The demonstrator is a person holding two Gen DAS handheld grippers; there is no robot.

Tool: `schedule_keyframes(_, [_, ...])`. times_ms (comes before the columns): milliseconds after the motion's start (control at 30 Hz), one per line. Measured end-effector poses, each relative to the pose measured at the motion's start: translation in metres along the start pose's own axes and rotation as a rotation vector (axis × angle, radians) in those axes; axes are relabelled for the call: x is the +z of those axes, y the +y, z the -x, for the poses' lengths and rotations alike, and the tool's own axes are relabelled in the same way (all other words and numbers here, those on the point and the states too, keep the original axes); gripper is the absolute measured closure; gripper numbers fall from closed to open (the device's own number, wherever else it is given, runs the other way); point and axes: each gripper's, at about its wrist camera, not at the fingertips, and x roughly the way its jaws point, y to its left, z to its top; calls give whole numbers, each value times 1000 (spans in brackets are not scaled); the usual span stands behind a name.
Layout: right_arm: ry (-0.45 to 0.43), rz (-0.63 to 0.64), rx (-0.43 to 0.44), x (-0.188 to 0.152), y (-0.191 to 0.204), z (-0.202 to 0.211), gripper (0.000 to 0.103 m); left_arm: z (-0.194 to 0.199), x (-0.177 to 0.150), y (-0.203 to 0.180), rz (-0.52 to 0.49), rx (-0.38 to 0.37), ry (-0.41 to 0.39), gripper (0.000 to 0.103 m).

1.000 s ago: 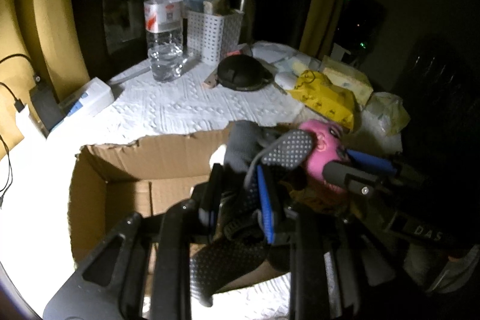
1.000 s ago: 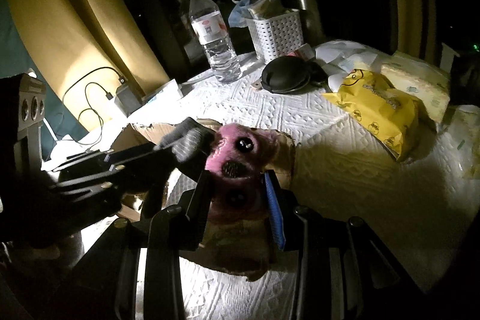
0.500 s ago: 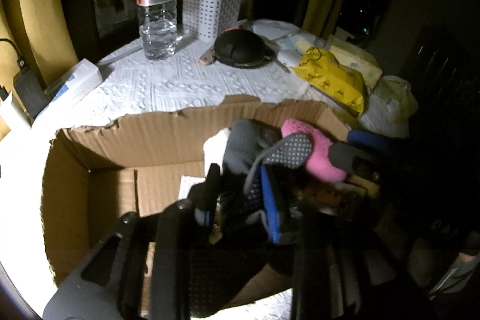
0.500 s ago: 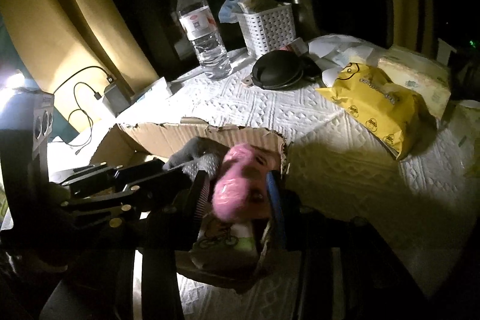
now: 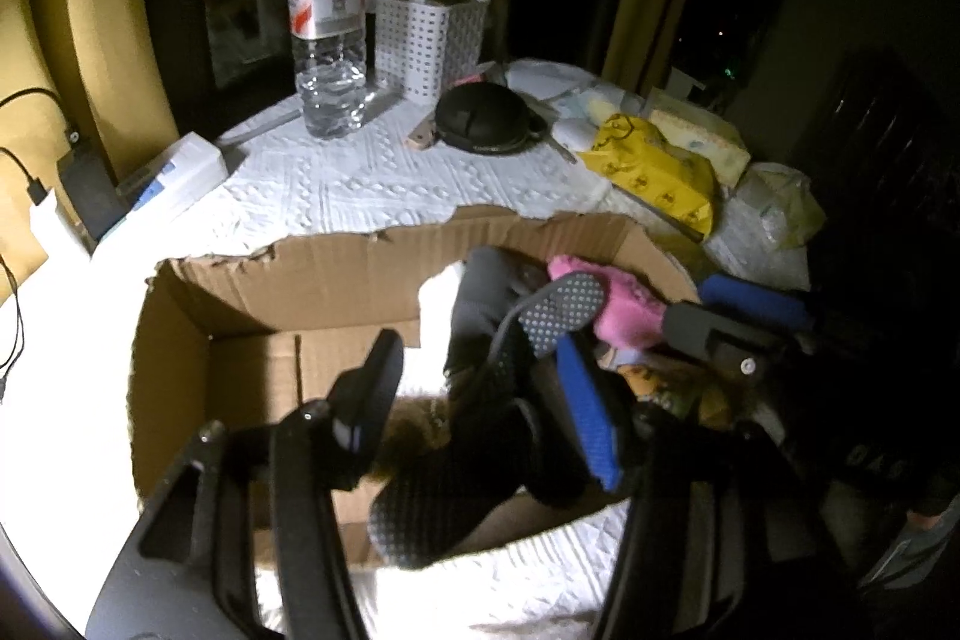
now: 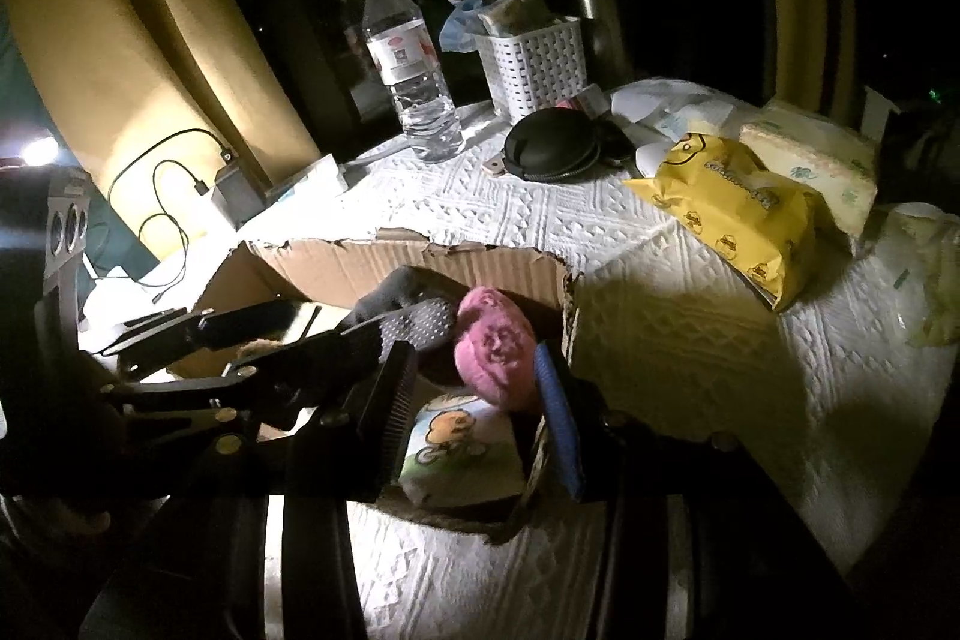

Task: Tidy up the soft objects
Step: 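Open both grippers to release the plush and glove in the box, withdraw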

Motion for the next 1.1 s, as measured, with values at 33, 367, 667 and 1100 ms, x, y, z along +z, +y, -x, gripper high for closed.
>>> schedule_keyframes(33, [-2,1,-2,-1,2,2,59,2,0,0,0,0,-2,48])
schedule_keyframes(367, [-16,14,-4,-9,21,24,59,35,-9,2,-4,7,-40,47])
schedule_keyframes(667, [-31,27,-12,-16,39,41,52,61,-22,12,3,18,-60,47])
schedule_keyframes(1100, [-42,45,-31,-27,63,59,51,92,-45,28,22,18,-84,33])
